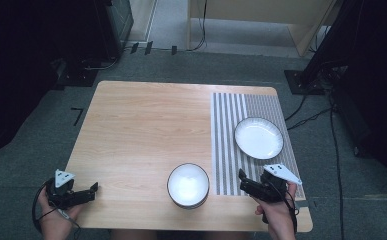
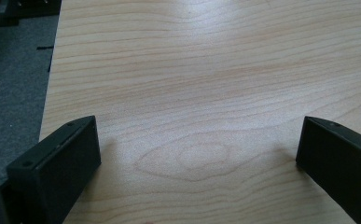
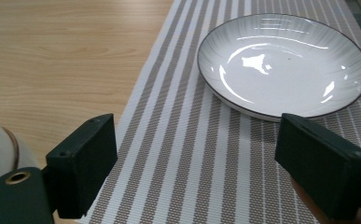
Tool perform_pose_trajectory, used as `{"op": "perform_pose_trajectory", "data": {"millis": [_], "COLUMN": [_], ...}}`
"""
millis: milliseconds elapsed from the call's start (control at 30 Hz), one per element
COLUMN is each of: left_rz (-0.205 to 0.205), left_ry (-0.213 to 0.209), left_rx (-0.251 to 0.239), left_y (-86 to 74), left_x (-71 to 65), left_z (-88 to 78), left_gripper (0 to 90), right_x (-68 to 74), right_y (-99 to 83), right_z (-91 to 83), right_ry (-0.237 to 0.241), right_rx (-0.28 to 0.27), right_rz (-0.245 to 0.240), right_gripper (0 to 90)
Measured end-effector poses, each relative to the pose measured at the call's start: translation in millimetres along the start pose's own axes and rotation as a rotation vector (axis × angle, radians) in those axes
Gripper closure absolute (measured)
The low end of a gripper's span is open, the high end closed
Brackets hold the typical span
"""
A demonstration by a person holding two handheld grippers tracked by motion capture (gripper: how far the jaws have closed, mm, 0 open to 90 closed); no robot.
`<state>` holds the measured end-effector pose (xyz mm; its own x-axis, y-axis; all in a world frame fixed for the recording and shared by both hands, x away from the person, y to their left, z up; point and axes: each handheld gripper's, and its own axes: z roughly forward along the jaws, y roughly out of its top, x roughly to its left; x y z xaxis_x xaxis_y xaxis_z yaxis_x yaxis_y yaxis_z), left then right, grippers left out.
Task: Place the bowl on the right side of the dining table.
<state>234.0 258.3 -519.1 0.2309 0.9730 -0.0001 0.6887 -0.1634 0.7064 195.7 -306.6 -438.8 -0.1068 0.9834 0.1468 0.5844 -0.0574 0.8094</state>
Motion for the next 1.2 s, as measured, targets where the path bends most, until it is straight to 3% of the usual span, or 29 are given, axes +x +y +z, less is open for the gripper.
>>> {"op": "perform_pose_trajectory", "data": {"millis": [267, 1200], "left_rz": [0.0, 0.006], "left_ry": [0.0, -0.004], "left_rx": [0.0, 0.002], "left_y": [0.0, 0.6], "left_x": [0.0, 0.4], "left_z": [0.0, 0.5], "left_gripper": [0.0, 0.0], "right_x": [11.4, 57.7], "right_y": [1.6, 14.2], "right_z": [3.7, 8.6], "right_ry": [0.027, 0.087], "right_rx": [-0.001, 0.033], "right_rz": [-0.01, -0.042], "right_gripper": [8.0, 8.6]}}
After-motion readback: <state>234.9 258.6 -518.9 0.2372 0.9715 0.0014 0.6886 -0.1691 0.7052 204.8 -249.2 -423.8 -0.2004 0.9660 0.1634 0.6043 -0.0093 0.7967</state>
